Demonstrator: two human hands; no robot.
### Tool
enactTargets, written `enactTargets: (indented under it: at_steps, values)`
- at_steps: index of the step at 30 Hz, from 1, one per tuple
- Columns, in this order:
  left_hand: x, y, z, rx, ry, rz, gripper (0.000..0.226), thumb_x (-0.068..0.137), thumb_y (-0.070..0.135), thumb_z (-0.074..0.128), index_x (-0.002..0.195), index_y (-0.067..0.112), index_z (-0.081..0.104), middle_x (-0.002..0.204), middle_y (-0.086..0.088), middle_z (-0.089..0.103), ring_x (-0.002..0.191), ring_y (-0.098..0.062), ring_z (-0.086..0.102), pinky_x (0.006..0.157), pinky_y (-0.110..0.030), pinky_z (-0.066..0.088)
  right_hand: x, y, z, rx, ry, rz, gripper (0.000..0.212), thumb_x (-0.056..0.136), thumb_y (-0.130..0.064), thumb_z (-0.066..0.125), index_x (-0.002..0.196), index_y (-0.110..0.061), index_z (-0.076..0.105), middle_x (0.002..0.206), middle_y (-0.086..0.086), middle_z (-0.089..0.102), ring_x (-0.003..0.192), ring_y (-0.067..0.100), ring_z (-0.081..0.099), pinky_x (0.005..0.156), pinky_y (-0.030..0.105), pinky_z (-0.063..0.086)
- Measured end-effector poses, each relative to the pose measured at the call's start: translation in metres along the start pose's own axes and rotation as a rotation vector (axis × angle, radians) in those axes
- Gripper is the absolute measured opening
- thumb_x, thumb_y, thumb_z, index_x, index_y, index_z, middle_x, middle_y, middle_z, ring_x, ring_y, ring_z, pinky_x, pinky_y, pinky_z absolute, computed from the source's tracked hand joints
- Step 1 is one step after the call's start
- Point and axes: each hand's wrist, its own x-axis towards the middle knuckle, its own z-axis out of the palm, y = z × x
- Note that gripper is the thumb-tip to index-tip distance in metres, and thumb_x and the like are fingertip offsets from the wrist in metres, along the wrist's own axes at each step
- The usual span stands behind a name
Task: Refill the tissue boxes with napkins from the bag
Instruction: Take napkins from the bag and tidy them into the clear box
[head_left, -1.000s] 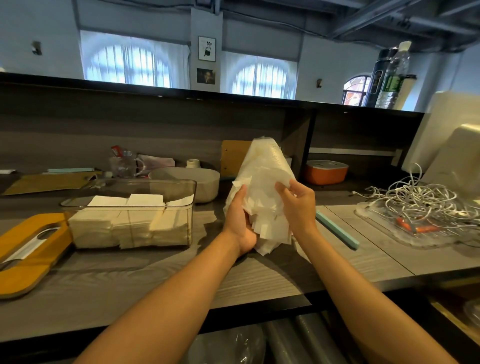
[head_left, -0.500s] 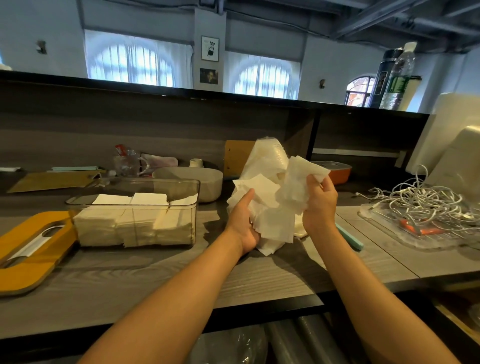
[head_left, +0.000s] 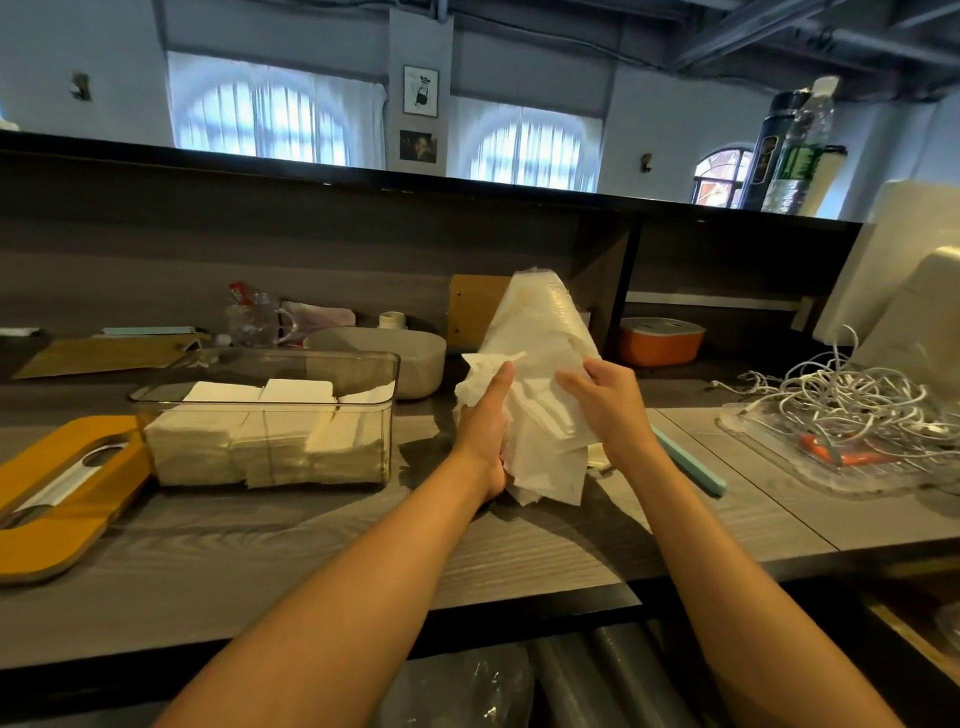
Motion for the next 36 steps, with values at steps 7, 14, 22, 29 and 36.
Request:
enactTargets:
  at_steps: [7,14,22,29,36]
  values:
    - [0.009,0.001,-0.004,0.0,0.155,0.008,0.043,0.091,0.054,0.062,0.125,0.029,0.059,0.113,-0.003,0.071,0.101,-0.027,0.069,0.088,-0.05,0.057,-0.004,-0.007,0.0,0.043,-0.061,0.043,0.006,0.091,-0.018,0.065,0.087,-0.019,0.069,0.092,0.008,0.066,0.091,0.026,0.064,0.081,0.037,0.055]
    - [0.011,0.004,-0.005,0.017,0.2,0.021,0.039,0.09,0.049,0.066,0.121,0.026,0.061,0.111,-0.004,0.071,0.1,-0.028,0.068,0.089,-0.049,0.056,-0.001,-0.006,-0.005,0.119,-0.047,0.287,0.009,0.088,-0.013,0.066,0.079,-0.014,0.068,0.091,0.004,0.061,0.09,0.021,0.054,0.079,0.035,0.044]
    - [0.008,0.009,-0.006,0.082,0.159,0.018,0.036,0.093,0.043,0.064,0.123,0.023,0.062,0.112,-0.005,0.07,0.098,-0.025,0.068,0.076,-0.037,0.057,0.001,-0.003,-0.006,0.103,-0.082,0.369,0.009,0.085,-0.012,0.066,0.077,-0.015,0.066,0.105,0.006,0.058,0.104,0.027,0.052,0.088,0.04,0.043]
    - [0.001,0.016,-0.007,0.209,0.046,-0.062,0.04,0.093,0.045,0.064,0.126,0.023,0.057,0.112,-0.007,0.067,0.09,-0.024,0.066,0.062,-0.032,0.052,0.007,0.001,-0.026,0.607,-0.07,0.188,0.008,0.081,-0.017,0.066,0.086,-0.012,0.064,0.096,0.016,0.059,0.09,0.029,0.062,0.074,0.036,0.053]
    - [0.0,0.018,-0.007,0.121,-0.035,-0.103,0.033,0.099,0.044,0.052,0.122,0.023,0.061,0.108,-0.01,0.072,0.093,-0.028,0.07,0.077,-0.04,0.058,0.008,0.011,0.001,-0.077,-0.217,0.177,0.039,0.085,-0.035,0.071,0.119,-0.02,0.062,0.114,0.002,0.062,0.107,0.021,0.057,0.094,0.04,0.049]
